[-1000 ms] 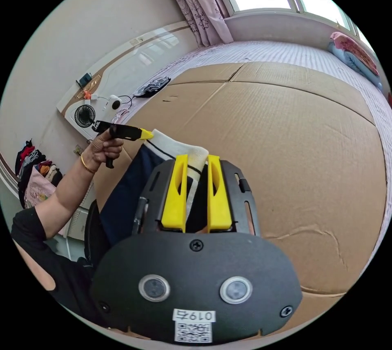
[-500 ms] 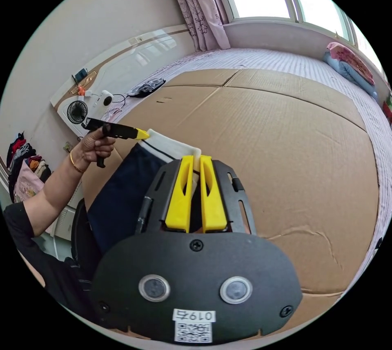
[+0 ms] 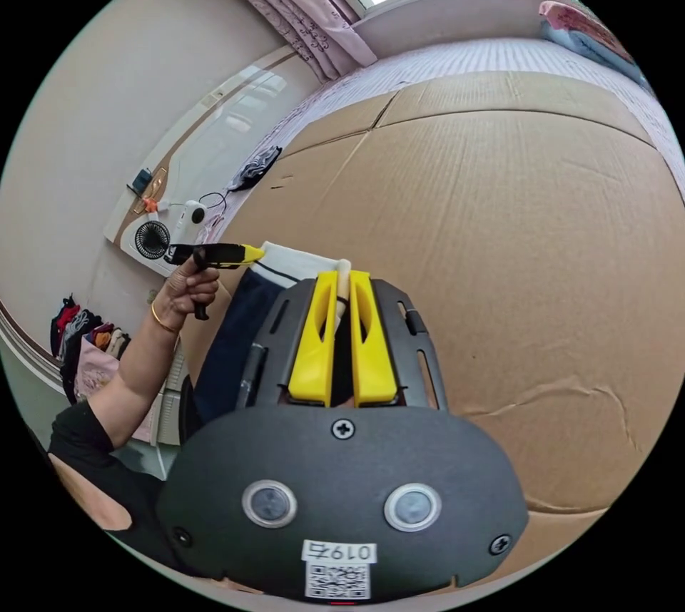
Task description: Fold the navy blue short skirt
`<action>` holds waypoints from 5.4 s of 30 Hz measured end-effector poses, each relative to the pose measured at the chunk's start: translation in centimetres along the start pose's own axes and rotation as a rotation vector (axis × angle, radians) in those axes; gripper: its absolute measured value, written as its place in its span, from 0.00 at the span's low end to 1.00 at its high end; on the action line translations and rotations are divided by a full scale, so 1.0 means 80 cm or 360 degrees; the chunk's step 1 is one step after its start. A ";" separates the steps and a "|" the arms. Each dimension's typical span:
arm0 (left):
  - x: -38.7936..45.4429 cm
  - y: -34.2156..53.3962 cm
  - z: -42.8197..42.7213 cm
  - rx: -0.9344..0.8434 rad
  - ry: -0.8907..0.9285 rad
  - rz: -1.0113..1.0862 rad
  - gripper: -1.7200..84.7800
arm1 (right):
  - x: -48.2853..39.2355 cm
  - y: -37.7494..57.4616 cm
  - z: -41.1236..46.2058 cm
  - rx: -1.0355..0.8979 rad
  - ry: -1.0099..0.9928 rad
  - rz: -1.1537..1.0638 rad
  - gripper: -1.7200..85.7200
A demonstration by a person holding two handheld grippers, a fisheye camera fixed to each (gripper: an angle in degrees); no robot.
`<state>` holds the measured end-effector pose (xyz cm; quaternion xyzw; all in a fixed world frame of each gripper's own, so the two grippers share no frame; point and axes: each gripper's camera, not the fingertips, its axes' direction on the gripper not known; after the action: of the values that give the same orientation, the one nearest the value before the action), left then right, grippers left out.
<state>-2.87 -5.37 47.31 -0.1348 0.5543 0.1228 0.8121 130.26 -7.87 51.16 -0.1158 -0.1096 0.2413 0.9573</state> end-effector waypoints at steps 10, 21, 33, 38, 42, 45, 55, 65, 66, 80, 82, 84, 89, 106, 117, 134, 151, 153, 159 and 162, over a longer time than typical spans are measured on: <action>0.023 -0.019 -0.016 -0.0002 -0.0016 0.0058 0.11 | 0.056 -0.019 -0.060 0.0007 -0.0262 0.0096 0.08; 0.073 -0.027 -0.061 0.0003 -0.0008 0.0102 0.16 | 0.083 -0.017 -0.162 -0.0093 -0.0449 0.0105 0.10; 0.129 -0.067 -0.043 -0.0062 -0.0017 0.0091 0.10 | 0.080 -0.017 -0.193 -0.0103 -0.0263 0.0105 0.02; 0.159 -0.088 -0.047 -0.0054 0.0011 0.0082 0.10 | 0.097 -0.012 -0.267 0.0045 -0.0330 0.0164 0.06; 0.194 -0.101 -0.080 0.0114 0.0005 0.0095 0.12 | 0.117 0.012 -0.298 -0.0012 -0.0297 0.0255 0.09; 0.284 -0.128 -0.089 0.0161 -0.0014 0.0461 0.12 | 0.118 0.053 -0.308 -0.0075 -0.0273 0.0308 0.09; 0.551 -0.310 0.129 -0.0605 -0.0251 0.1008 0.16 | 0.074 0.109 -0.300 -0.0081 -0.0347 0.0299 0.13; 0.615 -0.421 0.260 -0.1180 -0.0432 0.0807 0.17 | 0.045 0.133 -0.309 -0.0088 -0.0252 0.0232 0.10; 0.625 -0.424 0.270 -0.1238 -0.0444 0.0823 0.17 | 0.044 0.133 -0.309 -0.0083 -0.0253 0.0233 0.09; 0.716 -0.491 0.287 -0.1247 -0.0494 0.0874 0.07 | 0.026 0.144 -0.315 -0.0071 -0.0257 0.0273 0.02; 0.723 -0.500 0.284 -0.1222 -0.0505 0.0877 0.05 | 0.021 0.145 -0.316 -0.0070 -0.0236 0.0271 0.02; 0.733 -0.511 0.277 -0.1143 -0.0548 0.0890 0.04 | 0.016 0.146 -0.317 -0.0071 -0.0221 0.0268 0.02; 0.743 -0.529 0.271 -0.1134 -0.0452 0.0854 0.05 | 0.010 0.150 -0.320 -0.0063 -0.0232 0.0270 0.02; 0.775 -0.562 0.263 -0.1257 -0.0425 0.0931 0.04 | -0.016 0.158 -0.331 -0.0041 -0.0168 0.0256 0.02; 0.757 -0.565 0.258 -0.1185 -0.0483 0.0857 0.03 | -0.013 0.172 -0.327 -0.0096 -0.0243 0.0325 0.08; 0.750 -0.554 0.204 -0.1061 -0.0487 0.0866 0.03 | -0.059 0.227 -0.339 -0.0147 -0.0201 0.0214 0.01; 0.719 -0.530 0.166 -0.1006 -0.0458 0.0835 0.03 | -0.104 0.265 -0.329 -0.0252 -0.0279 0.0135 0.05; 0.717 -0.526 0.162 -0.1011 -0.0478 0.0840 0.03 | -0.111 0.269 -0.330 -0.0252 -0.0284 0.0111 0.04; 0.709 -0.521 0.151 -0.1029 -0.0539 0.0811 0.03 | -0.123 0.275 -0.328 -0.0257 -0.0229 0.0070 0.01; 0.700 -0.517 0.149 -0.1037 -0.0553 0.0788 0.03 | -0.129 0.275 -0.323 -0.0269 -0.0209 0.0061 0.02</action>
<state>41.78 -36.98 2.59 -0.2243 0.3575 0.5027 0.7545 118.64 1.59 19.03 -0.1821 -0.1899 0.2567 0.9300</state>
